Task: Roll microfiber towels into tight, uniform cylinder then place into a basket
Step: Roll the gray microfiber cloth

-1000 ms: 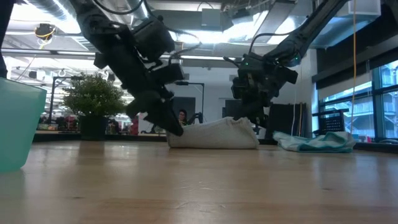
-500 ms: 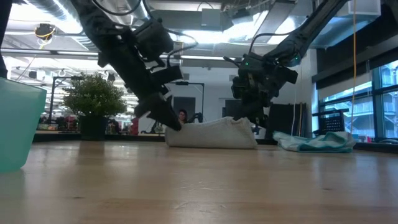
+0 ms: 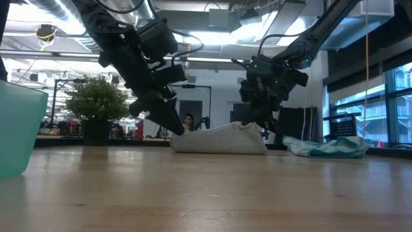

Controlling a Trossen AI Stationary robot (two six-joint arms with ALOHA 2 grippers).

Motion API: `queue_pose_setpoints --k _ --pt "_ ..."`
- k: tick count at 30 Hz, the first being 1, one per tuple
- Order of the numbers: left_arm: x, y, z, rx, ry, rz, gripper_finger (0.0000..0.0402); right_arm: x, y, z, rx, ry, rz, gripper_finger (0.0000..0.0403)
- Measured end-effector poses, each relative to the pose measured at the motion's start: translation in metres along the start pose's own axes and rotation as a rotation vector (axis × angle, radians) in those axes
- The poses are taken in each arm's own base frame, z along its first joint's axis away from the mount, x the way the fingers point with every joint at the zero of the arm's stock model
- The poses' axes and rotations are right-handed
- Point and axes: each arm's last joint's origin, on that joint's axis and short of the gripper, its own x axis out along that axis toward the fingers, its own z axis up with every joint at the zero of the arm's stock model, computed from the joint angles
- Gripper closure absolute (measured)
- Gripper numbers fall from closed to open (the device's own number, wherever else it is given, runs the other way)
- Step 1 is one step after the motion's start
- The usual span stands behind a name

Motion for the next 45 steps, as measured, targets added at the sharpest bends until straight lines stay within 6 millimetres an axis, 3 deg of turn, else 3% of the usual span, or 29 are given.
queue_pose_setpoints --k 6,34,41,45 --pt "0.0 0.002 -0.001 0.005 0.023 0.073 0.0321 0.0 0.0 0.0 0.0 0.0 0.0 0.0394" --pt "0.021 0.0 -0.016 -0.003 0.11 0.035 0.0323 0.0 0.0 0.0 -0.003 -0.004 -0.007 0.0394" --pt "0.022 0.004 -0.018 -0.014 0.131 0.079 0.0392 0.0 0.0 0.0 -0.002 -0.003 -0.007 0.0394" --pt "0.019 0.007 -0.018 -0.053 0.138 0.083 0.0396 0.0 0.0 0.0 -0.001 -0.003 -0.007 0.0394"
